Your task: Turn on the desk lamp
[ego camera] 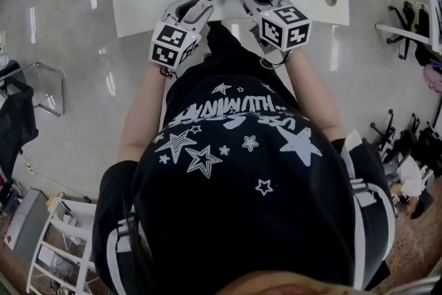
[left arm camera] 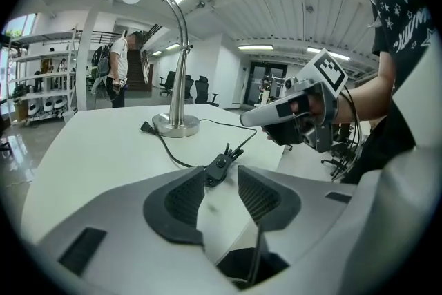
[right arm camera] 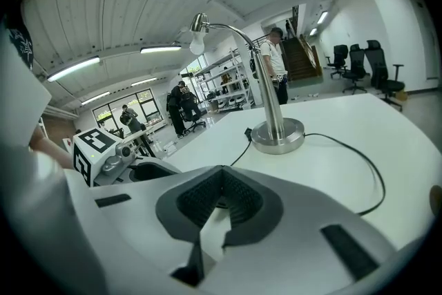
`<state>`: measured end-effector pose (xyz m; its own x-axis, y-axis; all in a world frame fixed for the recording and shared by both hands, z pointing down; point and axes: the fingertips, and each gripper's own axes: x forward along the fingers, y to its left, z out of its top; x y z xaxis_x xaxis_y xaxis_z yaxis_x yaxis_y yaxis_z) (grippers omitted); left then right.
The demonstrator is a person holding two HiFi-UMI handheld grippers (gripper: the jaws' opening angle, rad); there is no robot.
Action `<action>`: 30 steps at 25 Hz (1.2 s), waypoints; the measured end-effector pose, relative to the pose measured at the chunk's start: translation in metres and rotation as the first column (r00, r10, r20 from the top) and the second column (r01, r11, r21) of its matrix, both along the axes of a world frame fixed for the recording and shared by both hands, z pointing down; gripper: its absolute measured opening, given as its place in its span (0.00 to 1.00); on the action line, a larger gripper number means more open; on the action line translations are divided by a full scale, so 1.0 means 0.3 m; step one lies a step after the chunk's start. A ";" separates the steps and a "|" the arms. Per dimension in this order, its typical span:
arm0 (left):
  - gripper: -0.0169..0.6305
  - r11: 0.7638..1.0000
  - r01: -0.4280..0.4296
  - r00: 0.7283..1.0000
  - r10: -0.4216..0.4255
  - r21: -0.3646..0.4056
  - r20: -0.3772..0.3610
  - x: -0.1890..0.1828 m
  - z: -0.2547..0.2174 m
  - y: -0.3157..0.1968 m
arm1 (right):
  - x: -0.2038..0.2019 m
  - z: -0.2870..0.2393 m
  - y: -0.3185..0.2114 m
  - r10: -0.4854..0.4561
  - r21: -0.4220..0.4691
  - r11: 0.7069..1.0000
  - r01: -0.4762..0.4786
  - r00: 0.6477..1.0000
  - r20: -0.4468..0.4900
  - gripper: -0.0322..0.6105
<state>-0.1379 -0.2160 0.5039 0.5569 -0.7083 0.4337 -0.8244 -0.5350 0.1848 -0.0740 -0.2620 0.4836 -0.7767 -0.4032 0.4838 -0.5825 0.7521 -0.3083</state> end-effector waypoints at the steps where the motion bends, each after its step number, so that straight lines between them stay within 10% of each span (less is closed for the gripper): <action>1: 0.25 1.000 0.002 1.000 -0.002 -0.001 0.007 -0.007 0.010 -0.007 | -0.008 0.004 0.000 0.000 -0.003 1.000 0.000 1.000 -0.002 0.06; 30: 0.32 0.988 -0.151 0.980 0.154 -0.030 0.129 0.030 0.127 -0.091 | -0.047 0.075 0.007 -0.013 -0.050 0.999 0.011 0.999 -0.034 0.06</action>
<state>-0.1289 -0.2433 0.5421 0.5955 -0.6098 0.5230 -0.7512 -0.6535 0.0935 -0.0882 -0.2597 0.5061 -0.7639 -0.3682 0.5300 -0.5843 0.7433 -0.3257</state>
